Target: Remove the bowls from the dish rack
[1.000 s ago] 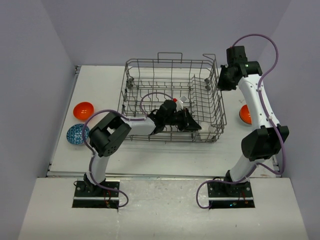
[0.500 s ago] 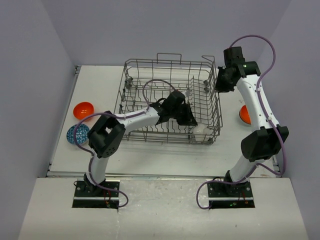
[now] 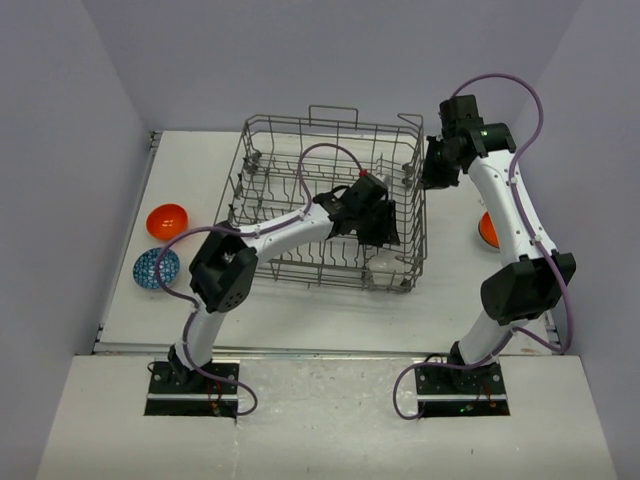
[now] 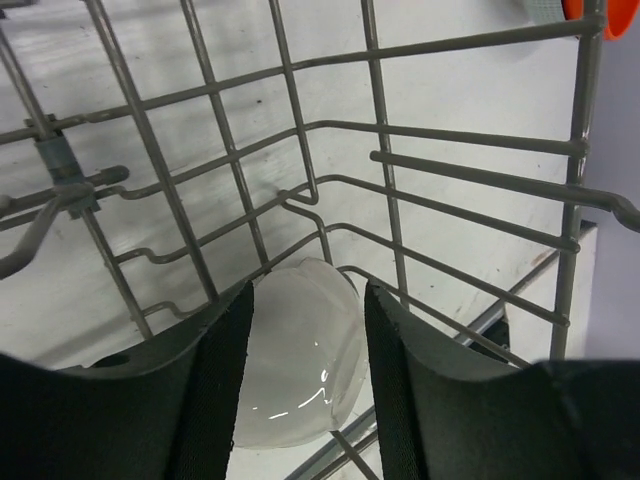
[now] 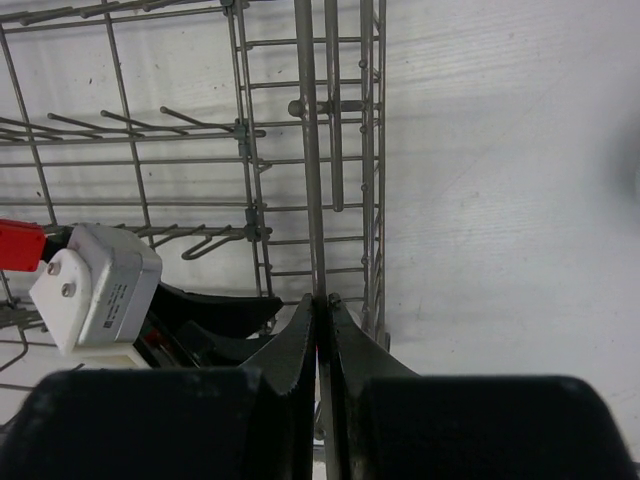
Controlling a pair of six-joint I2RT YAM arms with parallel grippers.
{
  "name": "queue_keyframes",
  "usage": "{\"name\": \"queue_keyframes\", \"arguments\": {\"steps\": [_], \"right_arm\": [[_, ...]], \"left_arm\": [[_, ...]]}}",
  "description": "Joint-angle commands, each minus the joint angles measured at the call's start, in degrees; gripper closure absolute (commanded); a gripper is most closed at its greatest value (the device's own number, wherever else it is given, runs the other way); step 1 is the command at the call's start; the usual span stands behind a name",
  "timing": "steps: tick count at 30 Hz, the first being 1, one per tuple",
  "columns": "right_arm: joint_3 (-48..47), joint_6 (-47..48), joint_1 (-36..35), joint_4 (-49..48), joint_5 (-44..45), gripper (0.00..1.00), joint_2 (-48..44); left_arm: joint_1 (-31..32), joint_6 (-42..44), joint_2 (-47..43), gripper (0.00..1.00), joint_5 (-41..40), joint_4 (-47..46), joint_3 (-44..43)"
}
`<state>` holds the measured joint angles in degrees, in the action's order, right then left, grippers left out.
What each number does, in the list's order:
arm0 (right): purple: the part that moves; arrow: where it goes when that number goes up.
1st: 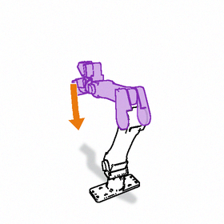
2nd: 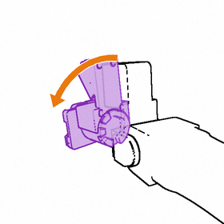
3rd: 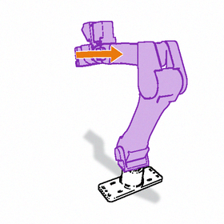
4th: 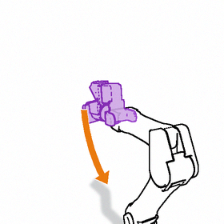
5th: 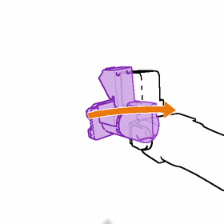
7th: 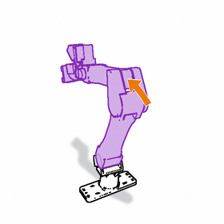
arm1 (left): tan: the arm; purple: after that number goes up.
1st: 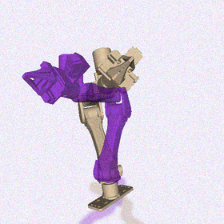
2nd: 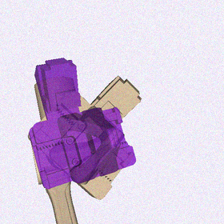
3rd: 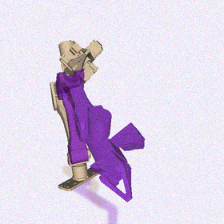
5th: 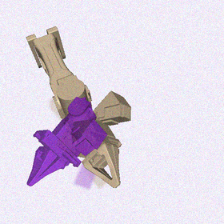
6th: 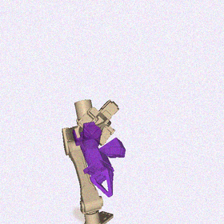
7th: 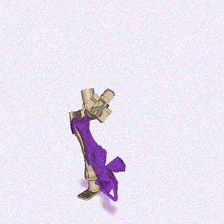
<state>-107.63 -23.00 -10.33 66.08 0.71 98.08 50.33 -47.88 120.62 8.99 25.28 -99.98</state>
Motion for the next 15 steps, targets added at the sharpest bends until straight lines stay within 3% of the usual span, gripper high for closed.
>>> {"name": "queue_keyframes", "arguments": {"steps": [1, 6, 12, 15], "right_arm": [[-0.73, -2.22, -0.48, -0.78, -2.91, 1.00, -2.46], [-0.91, -2.31, -0.48, -1.04, -2.56, 1.00, -2.63], [-3.19, -2.31, -0.48, -0.87, -2.73, 0.71, -2.90], [-4.77, -2.13, -0.57, 0.80, -2.65, 0.70, -2.29]], "left_arm": [[-0.76, 3.93, -5.29, 0.49, -6.97, 4.34, -0.66], [-0.67, 6.21, -9.52, 0.47, -11.52, 8.11, -1.26], [-0.58, 9.38, -11.45, 0.47, -10.33, 18.13, -5.92], [-0.67, 9.47, -13.47, 0.47, -6.65, 18.84, -4.00]]}}
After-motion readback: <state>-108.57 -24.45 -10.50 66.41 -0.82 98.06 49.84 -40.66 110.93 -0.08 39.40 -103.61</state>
